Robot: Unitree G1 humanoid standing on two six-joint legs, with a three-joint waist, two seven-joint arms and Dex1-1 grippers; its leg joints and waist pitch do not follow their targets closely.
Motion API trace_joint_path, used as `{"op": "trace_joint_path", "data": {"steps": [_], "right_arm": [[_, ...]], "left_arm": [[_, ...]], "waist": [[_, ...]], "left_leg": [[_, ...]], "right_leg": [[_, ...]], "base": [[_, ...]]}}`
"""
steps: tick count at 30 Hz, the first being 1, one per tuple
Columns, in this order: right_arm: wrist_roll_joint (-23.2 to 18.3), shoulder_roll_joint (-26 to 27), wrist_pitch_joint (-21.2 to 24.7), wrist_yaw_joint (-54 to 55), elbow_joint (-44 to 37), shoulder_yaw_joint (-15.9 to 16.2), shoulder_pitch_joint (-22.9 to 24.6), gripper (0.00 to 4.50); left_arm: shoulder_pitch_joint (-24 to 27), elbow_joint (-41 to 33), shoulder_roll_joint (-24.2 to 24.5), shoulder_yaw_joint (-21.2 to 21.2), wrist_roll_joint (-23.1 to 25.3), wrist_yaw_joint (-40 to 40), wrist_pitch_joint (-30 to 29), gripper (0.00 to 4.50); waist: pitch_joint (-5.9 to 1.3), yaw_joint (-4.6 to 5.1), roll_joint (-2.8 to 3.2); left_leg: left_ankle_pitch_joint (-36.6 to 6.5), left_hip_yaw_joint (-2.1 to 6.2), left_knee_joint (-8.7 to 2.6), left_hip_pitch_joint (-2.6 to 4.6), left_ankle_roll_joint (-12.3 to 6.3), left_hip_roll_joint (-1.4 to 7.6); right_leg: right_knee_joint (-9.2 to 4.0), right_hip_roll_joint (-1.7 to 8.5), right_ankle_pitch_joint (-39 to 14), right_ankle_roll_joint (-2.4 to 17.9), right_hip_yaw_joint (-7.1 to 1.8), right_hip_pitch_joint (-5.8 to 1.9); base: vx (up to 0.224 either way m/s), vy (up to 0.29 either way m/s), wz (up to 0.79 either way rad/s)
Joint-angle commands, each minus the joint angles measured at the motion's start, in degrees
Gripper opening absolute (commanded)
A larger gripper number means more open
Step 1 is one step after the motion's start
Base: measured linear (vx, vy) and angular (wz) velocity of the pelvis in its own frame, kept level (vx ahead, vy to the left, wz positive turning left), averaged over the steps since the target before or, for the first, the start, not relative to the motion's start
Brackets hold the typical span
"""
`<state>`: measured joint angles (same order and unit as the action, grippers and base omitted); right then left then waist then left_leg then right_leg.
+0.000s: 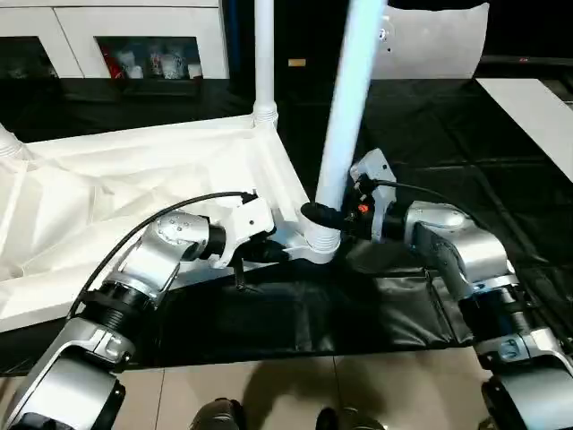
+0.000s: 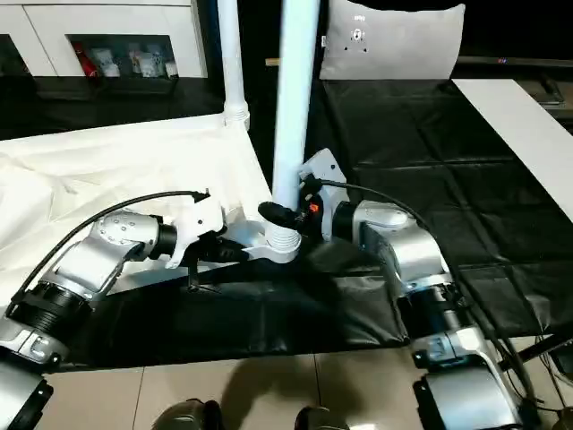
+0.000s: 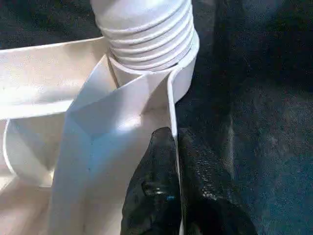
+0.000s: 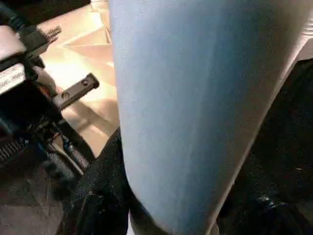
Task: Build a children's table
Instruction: Insert table leg to table base
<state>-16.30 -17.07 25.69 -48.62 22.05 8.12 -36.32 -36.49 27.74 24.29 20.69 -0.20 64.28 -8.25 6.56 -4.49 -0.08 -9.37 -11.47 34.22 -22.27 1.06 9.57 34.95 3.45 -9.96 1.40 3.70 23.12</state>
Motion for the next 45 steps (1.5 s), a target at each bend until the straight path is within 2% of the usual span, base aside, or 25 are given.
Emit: {"op": "trace_joint_path", "data": {"steps": [1,6,8,9,10,12,15,16,17,18,19,20,21,22,24,25,28,33,35,36,37,41,45], "right_arm": [[-0.08,0.16,0.93,0.95,3.72,-0.98,0.54,1.88],[-3.04,0.64,1.39,1.79,4.81,-5.02,2.7,1.88],[-4.28,0.56,1.29,1.96,2.78,-6.51,5.4,1.88],[-4.47,0.52,1.11,1.95,2.34,-6.76,6.01,1.88],[-5.11,0.62,1.08,1.64,0.98,-7.33,7.34,1.88],[-5.96,0.89,1.0,1.54,-1.06,-8.07,9.17,1.88],[-6.35,0.98,0.01,1.73,-3.88,-8.35,11.65,1.88],[-6.35,0.98,0.01,1.73,-3.88,-8.35,11.65,1.88],[-6.25,0.9,-0.62,1.85,-5.11,-8.19,12.67,1.88],[-5.24,0.5,-1.74,2.05,-6.3,-7.43,13.77,1.88],[-4.33,0.15,-2.48,2.23,-6.83,-6.8,14.34,1.88],[-1.94,-0.75,-4.21,2.65,-6.96,-5.16,14.77,1.88],[-1.49,-0.93,-4.46,2.66,-6.95,-4.79,14.82,1.88],[2.02,-2.31,-6.44,2.71,-6.7,-1.94,15.01,1.88],[3.55,-2.85,-7.13,2.63,-6.68,-0.8,15.06,1.88],[4.88,-3.4,-7.46,2.28,-6.63,0.52,14.92,1.88],[6.01,-3.91,-7.34,1.57,-6.22,2.2,14.52,1.88],[7.17,-4.94,-7.18,-0.88,-5.44,5.09,14.21,1.88],[7.19,-4.89,-7.21,-1.26,-4.72,5.58,13.98,1.88],[7.27,-4.79,-7.32,-1.81,-3.84,5.99,13.72,1.88],[7.27,-4.79,-7.32,-1.81,-3.84,5.99,13.72,1.88],[7.09,-3.79,-7.26,-2.59,-1.23,6.43,12.27,1.88],[6.92,-3.17,-7.02,-2.5,-0.43,6.53,11.45,1.88]], "left_arm": [[-0.34,-0.94,-0.23,2.19,0.29,4.03,1.79,0.0],[-1.18,1.18,-0.98,0.56,0.26,1.62,2.36,0.0],[-1.53,2.25,-1.43,-0.36,-0.04,0.51,2.55,0.0],[-1.6,2.5,-1.53,-0.56,-0.15,0.29,2.61,0.0],[-1.74,2.96,-1.77,-1.01,-0.38,-0.1,2.67,0.0],[-1.87,3.44,-2.09,-1.63,-0.77,-0.54,2.63,0.0],[-1.97,3.97,-2.25,-2.04,-0.86,-0.84,2.89,0.0],[-1.97,3.97,-2.25,-2.04,-0.86,-0.84,2.89,0.0],[-2.01,4.23,-2.25,-2.1,-0.76,-0.91,3.07,0.0],[-1.98,4.38,-2.22,-2.12,-0.65,-0.95,3.23,0.0],[-2.07,4.67,-2.25,-2.12,-0.58,-0.95,3.39,0.0],[-2.14,4.87,-2.29,-2.1,-0.52,-0.84,3.52,0.0],[-2.16,4.91,-2.29,-2.07,-0.48,-0.8,3.57,0.0],[-2.32,5.14,-2.22,-1.63,-0.07,-0.44,3.94,0.0],[-2.41,5.27,-2.17,-1.37,0.25,-0.24,4.18,0.0],[-2.56,5.41,-2.11,-1.07,0.73,-0.21,4.59,0.0],[-2.65,5.45,-2.03,-0.95,0.95,0.04,4.86,0.0],[-3.01,5.4,-1.54,-0.63,1.34,0.94,5.67,0.0],[-3.47,5.77,-1.39,-0.46,1.46,1.5,6.22,0.0],[-4.18,6.35,-1.33,-0.34,1.46,2.3,6.74,0.0],[-4.18,6.35,-1.33,-0.34,1.46,2.3,6.74,0.0],[-7.34,9.71,-1.23,0.04,1.65,5.38,9.24,0.0],[-8.97,11.9,-1.03,0.07,2.06,6.06,10.27,0.0]], "waist": [[-4.26,0.13,0.02],[-4.27,-0.26,-0.02],[-4.33,-0.5,0.32],[-4.24,-0.69,0.21],[-4.36,-0.66,0.41],[-4.32,-0.68,0.22],[-4.13,-0.7,0.25],[-4.15,-0.82,0.55],[-4.17,-0.72,0.3],[-4.16,-0.88,0.26],[-4.37,-0.96,0.84],[-4.3,-0.87,0.52],[-4.28,-0.84,0.44],[-4.34,-0.92,0.61],[-4.17,-0.84,0.56],[-4.09,-0.81,0.6],[-3.97,-0.72,0.48],[-3.68,-0.51,0.42],[-3.66,-0.52,0.41],[-3.4,-0.45,0.36],[-3.45,-0.45,0.38],[-2.82,-0.26,0.6],[-3.03,-0.07,0.55]], "left_leg": [[-15.1,2.25,-4.28,1.96,0.34,4.07],[-15.13,2.14,-4.35,2.07,0.46,4.13],[-15.33,2.22,-4.38,2.07,0.69,4.15],[-15.78,2.1,-4.46,2.22,0.63,4.18],[-15.67,2.34,-4.53,1.98,0.77,4.17],[-16.04,2.26,-4.58,2.0,0.73,4.19],[-17.29,2.4,-4.66,2.05,0.86,4.14],[-17.68,2.45,-4.62,2.16,1.07,4.18],[-18.04,2.48,-4.7,2.14,1.2,4.17],[-17.7,2.4,-4.7,2.12,1.1,4.18],[-17.63,2.57,-4.68,2.08,1.18,4.2],[-17.76,2.48,-4.75,2.06,1.3,4.19],[-17.76,2.46,-4.74,2.06,1.26,4.12],[-17.72,2.47,-4.68,2.08,1.21,4.1],[-18.14,2.49,-4.74,1.96,1.18,4.06],[-19.11,2.56,-4.75,2.16,1.2,4.04],[-20.13,2.75,-4.77,2.2,1.26,4.08],[-21.39,2.76,-4.98,2.35,1.17,4.18],[-21.2,2.76,-5.0,2.26,0.92,4.15],[-21.18,2.76,-5.1,2.16,0.84,4.14],[-21.47,2.77,-5.08,2.29,0.78,4.1],[-23.25,2.99,-5.3,2.5,1.09,4.08],[-22.54,3.11,-5.66,2.28,1.22,4.3]], "right_leg": [[-4.99,5.98,-20.17,11.43,-3.48,-2.03],[-5.05,5.95,-19.95,11.4,-3.52,-1.94],[-4.94,5.98,-19.4,11.51,-3.5,-1.95],[-5.21,5.93,-19.78,11.08,-3.54,-1.78],[-4.92,5.99,-19.43,11.22,-3.46,-2.08],[-5.11,6.03,-19.77,11.0,-3.49,-2.02],[-5.47,6.15,-22.87,10.59,-3.43,-1.84],[-5.55,6.22,-23.33,10.41,-3.47,-1.73],[-5.55,6.22,-23.62,10.23,-3.47,-1.79],[-5.66,6.21,-23.54,9.94,-3.54,-1.7],[-5.44,6.32,-23.38,10.09,-3.52,-1.83],[-5.59,6.16,-23.19,10.03,-3.45,-1.78],[-5.53,6.11,-23.18,10.07,-3.46,-1.79],[-5.51,6.2,-23.31,10.12,-3.47,-1.77],[-5.72,6.2,-24.87,9.51,-3.51,-1.81],[-5.93,6.26,-26.85,9.17,-3.49,-1.67],[-6.26,6.45,-29.48,8.4,-3.51,-1.6],[-6.32,6.23,-29.06,8.29,-3.6,-1.23],[-6.33,6.28,-28.66,8.38,-3.63,-1.29],[-6.34,6.26,-28.69,8.29,-3.66,-1.22],[-6.4,6.3,-29.32,8.24,-3.63,-1.24],[-6.88,6.38,-31.82,7.41,-3.63,-0.89],[-6.57,6.42,-29.07,8.14,-3.59,-1.29]], "base": [[0.0,0.0,0.0],[0.0,0.0,0.0],[0.0,0.0,0.0],[0.0,0.0,0.0],[0.0,0.0,0.0],[0.0,0.0,0.0],[0.0,0.0,0.0],[0.0,0.0,0.0],[0.0,0.0,0.0],[0.0,0.0,0.0],[0.0,0.0,0.0],[0.0,0.0,0.0],[0.0,0.0,0.0],[0.0,0.0,0.0],[0.0,0.0,0.0],[0.0,0.0,0.0],[0.0,0.0,0.0],[0.0,0.0,0.0],[0.0,0.0,0.0],[0.0,0.0,0.0],[0.0,0.0,0.0],[0.0,0.0,0.0],[0.0,0.0,0.0]]}}
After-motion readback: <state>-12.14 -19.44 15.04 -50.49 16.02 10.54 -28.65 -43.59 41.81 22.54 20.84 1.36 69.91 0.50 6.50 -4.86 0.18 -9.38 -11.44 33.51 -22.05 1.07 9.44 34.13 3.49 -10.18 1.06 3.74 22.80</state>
